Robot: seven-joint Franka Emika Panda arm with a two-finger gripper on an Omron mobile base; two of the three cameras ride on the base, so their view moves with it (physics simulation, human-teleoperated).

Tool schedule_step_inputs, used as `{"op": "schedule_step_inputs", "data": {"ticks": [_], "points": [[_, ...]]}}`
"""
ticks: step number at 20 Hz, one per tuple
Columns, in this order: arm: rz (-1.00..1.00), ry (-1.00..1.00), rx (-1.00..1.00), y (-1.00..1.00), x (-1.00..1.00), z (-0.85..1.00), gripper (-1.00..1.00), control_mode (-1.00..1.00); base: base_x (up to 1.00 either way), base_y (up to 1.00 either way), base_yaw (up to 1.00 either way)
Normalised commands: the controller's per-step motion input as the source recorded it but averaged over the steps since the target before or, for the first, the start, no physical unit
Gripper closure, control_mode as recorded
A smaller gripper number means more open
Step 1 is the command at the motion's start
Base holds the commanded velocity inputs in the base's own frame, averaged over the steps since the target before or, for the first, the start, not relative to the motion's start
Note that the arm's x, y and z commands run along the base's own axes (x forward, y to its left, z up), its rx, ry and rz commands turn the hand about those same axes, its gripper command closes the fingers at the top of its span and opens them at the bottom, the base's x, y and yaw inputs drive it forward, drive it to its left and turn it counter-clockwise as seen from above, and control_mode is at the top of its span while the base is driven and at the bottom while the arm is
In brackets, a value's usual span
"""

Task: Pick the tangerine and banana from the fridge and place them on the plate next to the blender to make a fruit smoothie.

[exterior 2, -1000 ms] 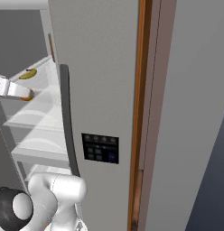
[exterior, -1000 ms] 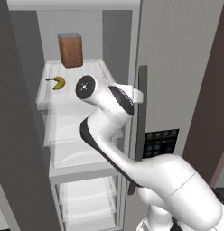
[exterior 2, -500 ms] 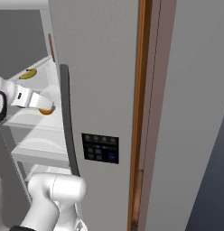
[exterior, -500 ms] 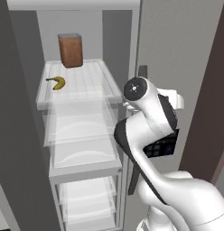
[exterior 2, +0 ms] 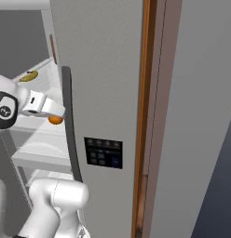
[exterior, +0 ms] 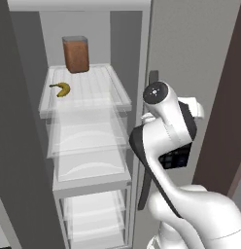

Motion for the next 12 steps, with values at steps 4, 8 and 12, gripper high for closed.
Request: {"op": "schedule_step_inputs", "data": {"ticks": [4, 8, 12], "points": [[0.01, -0.01, 0.00, 0.00, -0.07, 0.00, 1.00, -1.00, 0.00, 0.00, 0.00], [0.06, -0.06, 0.00, 0.00, -0.31, 0.00, 1.00, 1.00, -0.47, 0.00, 0.16], [0.00, 0.00, 0.00, 0.00, 0.00, 0.00, 1.00, 1.00, -1.00, 0.00, 0.52]]}}
